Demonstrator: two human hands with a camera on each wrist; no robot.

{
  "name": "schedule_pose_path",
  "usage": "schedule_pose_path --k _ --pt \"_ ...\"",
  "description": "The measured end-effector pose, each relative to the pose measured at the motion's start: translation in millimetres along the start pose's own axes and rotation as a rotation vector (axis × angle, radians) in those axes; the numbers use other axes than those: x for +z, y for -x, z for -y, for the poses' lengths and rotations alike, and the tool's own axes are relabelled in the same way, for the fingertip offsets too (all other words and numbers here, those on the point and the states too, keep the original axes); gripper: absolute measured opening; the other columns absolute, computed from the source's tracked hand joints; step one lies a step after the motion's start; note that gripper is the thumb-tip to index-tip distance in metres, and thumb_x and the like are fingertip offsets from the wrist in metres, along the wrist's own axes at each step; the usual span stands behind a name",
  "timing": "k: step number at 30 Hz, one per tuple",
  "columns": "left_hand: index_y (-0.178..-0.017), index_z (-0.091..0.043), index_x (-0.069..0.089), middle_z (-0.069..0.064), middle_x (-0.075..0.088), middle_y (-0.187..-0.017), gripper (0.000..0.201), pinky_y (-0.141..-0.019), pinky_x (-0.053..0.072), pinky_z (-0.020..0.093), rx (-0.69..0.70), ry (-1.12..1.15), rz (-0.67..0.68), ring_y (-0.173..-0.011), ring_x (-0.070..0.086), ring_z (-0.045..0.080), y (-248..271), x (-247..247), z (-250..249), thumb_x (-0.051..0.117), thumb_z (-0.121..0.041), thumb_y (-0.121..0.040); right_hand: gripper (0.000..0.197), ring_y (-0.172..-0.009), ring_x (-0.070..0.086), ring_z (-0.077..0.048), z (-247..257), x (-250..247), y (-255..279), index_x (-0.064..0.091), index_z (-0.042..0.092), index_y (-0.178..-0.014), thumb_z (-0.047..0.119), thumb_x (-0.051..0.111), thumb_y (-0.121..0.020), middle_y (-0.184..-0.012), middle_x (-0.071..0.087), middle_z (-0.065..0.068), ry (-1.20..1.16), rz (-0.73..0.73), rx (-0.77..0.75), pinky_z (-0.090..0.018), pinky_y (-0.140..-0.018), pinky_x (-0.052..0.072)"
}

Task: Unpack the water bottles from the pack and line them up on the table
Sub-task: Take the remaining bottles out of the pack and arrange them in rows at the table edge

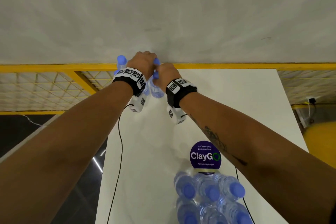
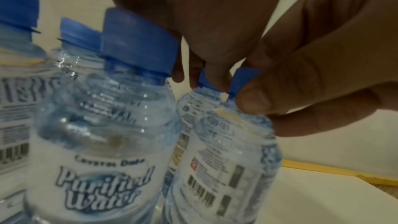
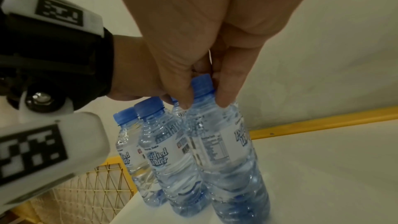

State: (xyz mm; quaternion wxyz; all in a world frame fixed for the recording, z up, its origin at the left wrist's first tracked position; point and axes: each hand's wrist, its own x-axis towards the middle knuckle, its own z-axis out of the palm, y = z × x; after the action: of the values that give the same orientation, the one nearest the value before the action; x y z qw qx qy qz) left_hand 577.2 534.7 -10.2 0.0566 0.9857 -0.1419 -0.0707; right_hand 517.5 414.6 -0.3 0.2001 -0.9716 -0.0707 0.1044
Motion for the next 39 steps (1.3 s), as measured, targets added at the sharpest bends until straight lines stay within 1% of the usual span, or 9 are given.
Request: schedule_pose_path --k 7,10,13,16,20,23,29,35,39 --pt "-0.1 -0.026 0.06 0.005 0.06 -0.106 0.015 -0.085 0.048 0.041 -0.006 0.055 0.026 -0.104 0.062 0.032 6.1 -7.9 -3.6 0.053 -0.017 -0.09 0.018 -0.093 0.066 -0.034 3.1 -0.2 2.3 0.068 0.006 -0.097 0.02 0.065 -0.086 -0.101 0.069 -0.016 0.003 -0.009 0.001 -0.031 -0.074 0.047" --pt "-0.12 -0.022 0.06 0.007 0.061 -0.12 0.029 -0.094 0.049 0.044 -0.015 0.064 0.043 -0.116 0.059 0.032 10.2 -9.7 -5.1 0.053 -0.02 -0.092 0.023 -0.094 0.066 -0.032 2.0 -3.4 9.3 0.068 0.008 -0.106 0.019 0.065 -0.086 -0.101 0.068 -0.014 -0.004 -0.002 0.012 -0.03 -0.072 0.047" --pt "-0.15 -0.023 0.039 0.008 0.056 -0.139 0.056 -0.107 0.042 0.051 -0.041 0.06 0.02 -0.128 0.052 0.034 26.1 -17.4 -11.2 0.055 -0.026 -0.097 0.041 -0.089 0.062 -0.024 -2.0 -10.3 29.0 0.059 0.006 -0.123 0.021 0.07 -0.086 -0.097 0.062 -0.009 -0.023 0.022 0.018 -0.028 -0.067 0.043" --pt "-0.14 -0.026 0.052 0.003 0.058 -0.135 0.046 -0.108 0.04 0.054 -0.008 0.087 -0.093 -0.122 0.056 0.033 57.1 -25.9 -24.4 0.052 -0.031 -0.095 0.039 -0.097 0.065 -0.029 -1.3 -22.6 63.2 0.062 0.008 -0.112 0.034 0.072 -0.085 -0.107 0.065 -0.012 0.024 0.049 -0.005 -0.028 -0.069 0.041" --pt "-0.126 -0.019 0.066 0.005 0.069 -0.122 0.034 -0.1 0.049 0.039 0.145 0.37 -0.107 -0.113 0.065 0.027 122.9 -20.9 -50.0 0.058 -0.02 -0.094 0.042 -0.106 0.063 -0.031 1.6 -46.6 129.0 0.063 0.013 -0.118 0.034 0.072 -0.083 -0.115 0.066 -0.013 0.057 0.11 -0.082 -0.035 -0.085 0.052" --pt "-0.114 -0.019 0.074 -0.002 0.077 -0.105 0.03 -0.085 0.051 0.029 0.269 0.53 -0.004 -0.095 0.07 0.014 185.4 -23.7 -75.5 0.061 -0.006 -0.09 0.033 -0.099 0.064 -0.03 1.5 -67.4 188.5 0.067 0.01 -0.106 0.034 0.07 -0.084 -0.107 0.067 -0.013 0.106 0.198 -0.111 -0.036 -0.083 0.053" --pt "-0.113 -0.019 0.076 -0.006 0.076 -0.108 0.022 -0.074 0.04 0.004 0.337 0.478 0.25 -0.086 0.072 0.008 286.1 -6.7 -110.3 0.074 -0.023 -0.091 0.03 -0.092 0.065 -0.025 -6.2 -84.8 299.6 0.07 0.018 -0.105 0.04 0.067 -0.084 -0.102 0.068 -0.005 0.126 0.311 -0.129 -0.039 -0.08 0.055" --pt "-0.105 -0.032 0.075 -0.011 0.072 -0.103 0.048 -0.08 0.053 0.025 0.308 0.433 0.414 -0.087 0.068 0.007 347.4 13.6 -135.2 0.061 -0.067 -0.075 0.022 -0.078 0.065 -0.026 1.0 -53.2 377.1 0.068 0.01 -0.087 0.03 0.06 -0.085 -0.085 0.068 -0.007 0.154 0.407 -0.105 -0.035 -0.069 0.055" --pt "-0.119 -0.037 0.068 -0.008 0.069 -0.116 0.04 -0.09 0.052 0.035 0.289 0.34 0.35 -0.101 0.065 0.015 367.6 29.8 -146.0 0.059 -0.043 -0.081 0.017 -0.075 0.054 -0.023 3.7 -3.8 402.8 0.06 0.007 -0.097 0.022 0.056 -0.089 -0.087 0.06 -0.008 0.195 0.427 -0.035 -0.034 -0.068 0.047"
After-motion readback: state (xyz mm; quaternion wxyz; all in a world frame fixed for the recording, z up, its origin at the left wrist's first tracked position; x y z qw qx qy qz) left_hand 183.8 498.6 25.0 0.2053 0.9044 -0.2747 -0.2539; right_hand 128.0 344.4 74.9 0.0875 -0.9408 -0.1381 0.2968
